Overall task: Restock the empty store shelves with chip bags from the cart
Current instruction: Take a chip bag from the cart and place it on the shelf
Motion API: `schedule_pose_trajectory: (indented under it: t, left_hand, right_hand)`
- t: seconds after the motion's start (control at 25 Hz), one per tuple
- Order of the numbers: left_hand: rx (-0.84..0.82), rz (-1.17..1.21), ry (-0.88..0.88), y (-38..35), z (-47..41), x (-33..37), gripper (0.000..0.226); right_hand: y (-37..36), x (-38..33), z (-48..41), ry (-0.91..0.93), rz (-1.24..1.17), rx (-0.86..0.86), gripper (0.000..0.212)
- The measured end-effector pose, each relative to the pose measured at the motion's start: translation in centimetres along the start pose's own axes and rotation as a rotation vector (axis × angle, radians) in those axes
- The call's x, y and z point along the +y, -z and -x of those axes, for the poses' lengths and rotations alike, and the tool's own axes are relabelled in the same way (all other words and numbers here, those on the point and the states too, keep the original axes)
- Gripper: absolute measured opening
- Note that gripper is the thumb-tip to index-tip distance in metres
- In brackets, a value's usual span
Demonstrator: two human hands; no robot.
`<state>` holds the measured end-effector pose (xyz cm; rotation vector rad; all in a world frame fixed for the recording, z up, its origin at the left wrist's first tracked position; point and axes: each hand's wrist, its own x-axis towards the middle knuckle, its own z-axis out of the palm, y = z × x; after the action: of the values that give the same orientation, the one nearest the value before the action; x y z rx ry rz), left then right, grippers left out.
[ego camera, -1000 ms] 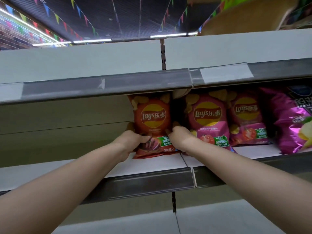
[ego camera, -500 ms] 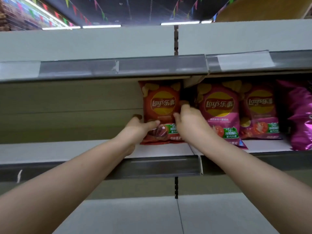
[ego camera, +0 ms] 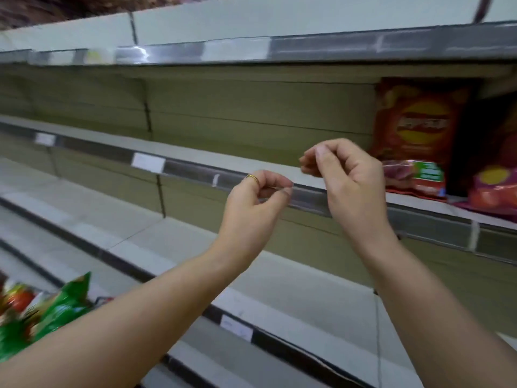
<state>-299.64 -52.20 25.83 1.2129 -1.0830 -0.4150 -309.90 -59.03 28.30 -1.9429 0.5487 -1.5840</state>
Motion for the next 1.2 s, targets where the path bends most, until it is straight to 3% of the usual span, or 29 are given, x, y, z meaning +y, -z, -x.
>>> schedule_pose_trajectory:
  t: [0.32,0.64,0.88,1.04,1.2]
  left_hand:
    - [0.319,-0.03,0.084,19.8,3.9,-2.7,0.013]
    - [0.589,-0.062,0.378,39.9,10.6,-9.1,0.015]
    - [0.772,-0.024,0.524,45.5,12.4,-13.0,0.013]
    - [0.907,-0.005,0.602,47.0,11.8,-16.4,0.017]
    - [0.989,-0.003,0.687,47.5,9.4,-20.2,0.016]
  right_hand:
    - [-20.1,-4.3,4.4,-0.138,-0.33,-0.295,0.026]
    - [-40.9,-6.1,13.8,-0.342,-0.471,-0.551,0.028]
    - [-49.8,-3.1,18.6,-0.403,-0.369,-0.784,0.031]
    - [-53.9,1.4,19.6,-0.254,-0.075,-0.894,0.025]
    - [-56.2,5.5,18.8,-0.239,-0.029,-1.013,0.024]
